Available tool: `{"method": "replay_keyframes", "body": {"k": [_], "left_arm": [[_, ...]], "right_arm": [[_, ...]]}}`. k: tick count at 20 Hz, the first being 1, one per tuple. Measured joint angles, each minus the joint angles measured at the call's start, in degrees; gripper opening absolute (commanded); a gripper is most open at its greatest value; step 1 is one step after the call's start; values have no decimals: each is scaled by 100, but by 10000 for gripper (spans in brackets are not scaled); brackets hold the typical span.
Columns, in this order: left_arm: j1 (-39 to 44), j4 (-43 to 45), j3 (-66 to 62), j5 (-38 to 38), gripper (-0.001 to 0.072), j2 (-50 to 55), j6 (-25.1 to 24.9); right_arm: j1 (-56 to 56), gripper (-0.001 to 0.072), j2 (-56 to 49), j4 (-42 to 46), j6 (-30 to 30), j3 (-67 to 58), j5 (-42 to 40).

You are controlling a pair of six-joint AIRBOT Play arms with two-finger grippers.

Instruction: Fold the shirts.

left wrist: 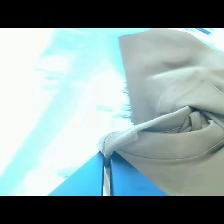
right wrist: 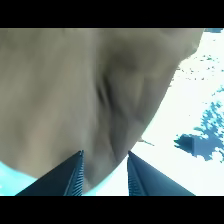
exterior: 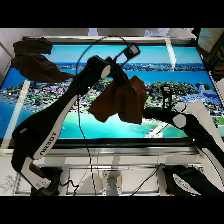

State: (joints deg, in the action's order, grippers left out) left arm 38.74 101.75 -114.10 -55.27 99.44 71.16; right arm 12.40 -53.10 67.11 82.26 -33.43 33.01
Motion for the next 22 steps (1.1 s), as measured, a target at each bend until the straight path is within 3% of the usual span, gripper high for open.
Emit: {"method": "replay_keyframes", "body": {"k": [4, 5, 6, 10, 15, 17, 20, 22], "left_arm": [[-170, 1139, -247, -448, 20, -411, 745], [-212, 1329, -273, -592, 19, -485, 870], [-260, 1504, -293, -745, 19, -555, 997], [-361, 2031, -326, -1016, 20, -772, 1342], [-330, 2291, -337, -378, 19, -1172, 1742], [-323, 2330, -339, -387, 20, -1296, 1875], [-319, 2328, -339, -802, 19, -1384, 1987], [-319, 2306, -339, -1019, 19, -1410, 2006]], "right_arm": [[0, 354, -2, 57, 136, 0, 76], [0, 449, -2, 33, 151, 0, 87], [0, 477, -2, -50, 160, 0, 83], [0, 476, -17, -400, 179, 0, 13], [0, 475, -192, -623, 184, 0, -323], [4, 476, -431, -1095, 96, 0, -474], [13, 476, -1019, -3001, -1082, -2, -595], [15, 460, -1443, -5056, -2640, -15, -590]]}}
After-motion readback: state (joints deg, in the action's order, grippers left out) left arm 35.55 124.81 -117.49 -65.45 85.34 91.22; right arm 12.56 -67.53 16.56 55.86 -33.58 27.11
